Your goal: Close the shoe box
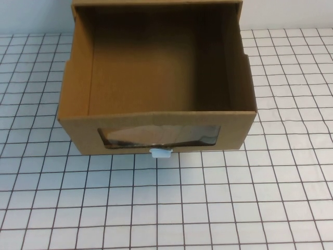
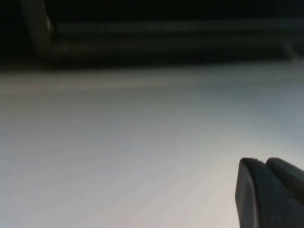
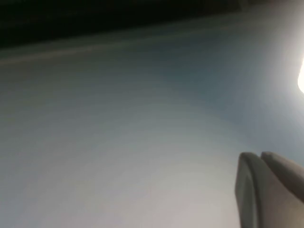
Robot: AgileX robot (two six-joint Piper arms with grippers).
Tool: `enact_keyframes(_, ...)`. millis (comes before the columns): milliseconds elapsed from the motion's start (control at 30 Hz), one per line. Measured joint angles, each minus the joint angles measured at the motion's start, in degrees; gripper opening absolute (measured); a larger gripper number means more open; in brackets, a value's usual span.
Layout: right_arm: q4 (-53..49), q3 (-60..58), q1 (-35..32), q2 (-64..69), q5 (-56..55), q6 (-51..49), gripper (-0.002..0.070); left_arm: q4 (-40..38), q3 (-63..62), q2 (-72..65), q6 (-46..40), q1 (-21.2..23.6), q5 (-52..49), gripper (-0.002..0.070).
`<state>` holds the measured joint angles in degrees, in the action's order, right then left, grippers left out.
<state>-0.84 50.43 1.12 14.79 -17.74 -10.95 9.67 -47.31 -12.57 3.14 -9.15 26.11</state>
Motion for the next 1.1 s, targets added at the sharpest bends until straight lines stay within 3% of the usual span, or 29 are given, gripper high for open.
enact_keyframes(167, -1.3, 14.9, 0.0, 10.7, 21.8, 0.0, -0.0013, 0.0, -7.4, -7.4, 0.0, 0.0, -19.2, -0.0002)
enact_keyframes(300, -3.2, 19.1, 0.0, 17.3, 33.0, 0.0, -0.0013, -0.2, -8.1, -13.1, 0.1, 0.0, -32.9, -0.0002)
enact_keyframes(600, 1.9, 13.4, 0.0, 22.2, 40.6, 0.0, -0.0013, -0.5, -7.8, -20.8, -0.1, 0.0, -46.0, -0.0002)
enact_keyframes(800, 10.8, 6.8, 0.0, 22.8, 40.0, 0.9, -0.0014, -1.4, -7.9, -24.5, 3.6, 0.0, -46.1, -0.0002)
enact_keyframes(967, 20.9, 7.5, 1.6, 24.0, 39.9, 20.1, -0.0013, -4.6, -14.2, -32.3, 4.3, 0.0, -49.0, -0.0002)
enact_keyframes(1100, 32.3, 10.0, 6.1, 26.2, 43.5, 41.9, -0.0013, -15.7, -24.2, -41.3, -8.0, -0.6, -55.2, -0.0002)
